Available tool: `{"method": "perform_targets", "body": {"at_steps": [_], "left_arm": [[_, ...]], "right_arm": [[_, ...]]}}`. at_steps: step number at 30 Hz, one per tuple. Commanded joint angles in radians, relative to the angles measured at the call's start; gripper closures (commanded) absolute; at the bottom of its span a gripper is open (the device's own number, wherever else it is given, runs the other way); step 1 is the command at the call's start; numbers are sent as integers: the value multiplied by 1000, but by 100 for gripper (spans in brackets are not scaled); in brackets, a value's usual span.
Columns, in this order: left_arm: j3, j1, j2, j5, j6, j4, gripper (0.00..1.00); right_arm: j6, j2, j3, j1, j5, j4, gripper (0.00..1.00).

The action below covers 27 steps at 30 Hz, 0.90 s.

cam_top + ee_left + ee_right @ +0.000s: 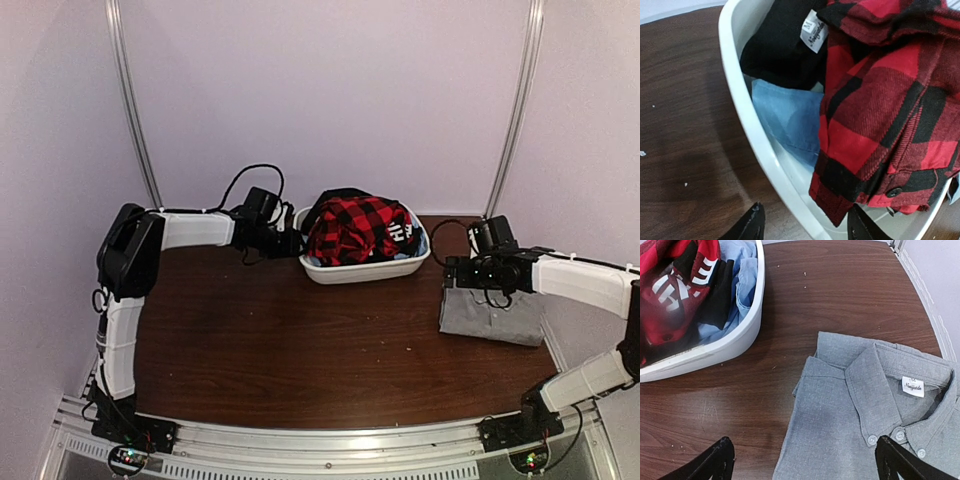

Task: Fold and stack the long sleeve shirts
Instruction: Move the bin to the corner of the board.

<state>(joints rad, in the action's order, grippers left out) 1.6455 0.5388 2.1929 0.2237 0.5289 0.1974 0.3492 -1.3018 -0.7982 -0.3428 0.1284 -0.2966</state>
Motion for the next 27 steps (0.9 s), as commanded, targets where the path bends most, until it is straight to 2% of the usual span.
{"method": "perform_targets", "body": {"at_steps": [1, 10, 15, 22, 27], "left_arm": [[62, 6, 37, -51, 15, 24, 53], [89, -44, 29, -137, -15, 109, 84], [13, -157, -40, -148, -57, 151, 100], [-25, -354, -123, -239, -171, 320, 100], [-68, -504, -193, -316, -230, 363, 100]], "right_arm": [[23, -13, 28, -24, -5, 12, 1], [30, -37, 47, -55, -5, 25, 1], [24, -47, 43, -63, -10, 32, 1], [13, -80, 28, -83, -41, 57, 1], [2, -121, 4, -102, -62, 74, 1]]}}
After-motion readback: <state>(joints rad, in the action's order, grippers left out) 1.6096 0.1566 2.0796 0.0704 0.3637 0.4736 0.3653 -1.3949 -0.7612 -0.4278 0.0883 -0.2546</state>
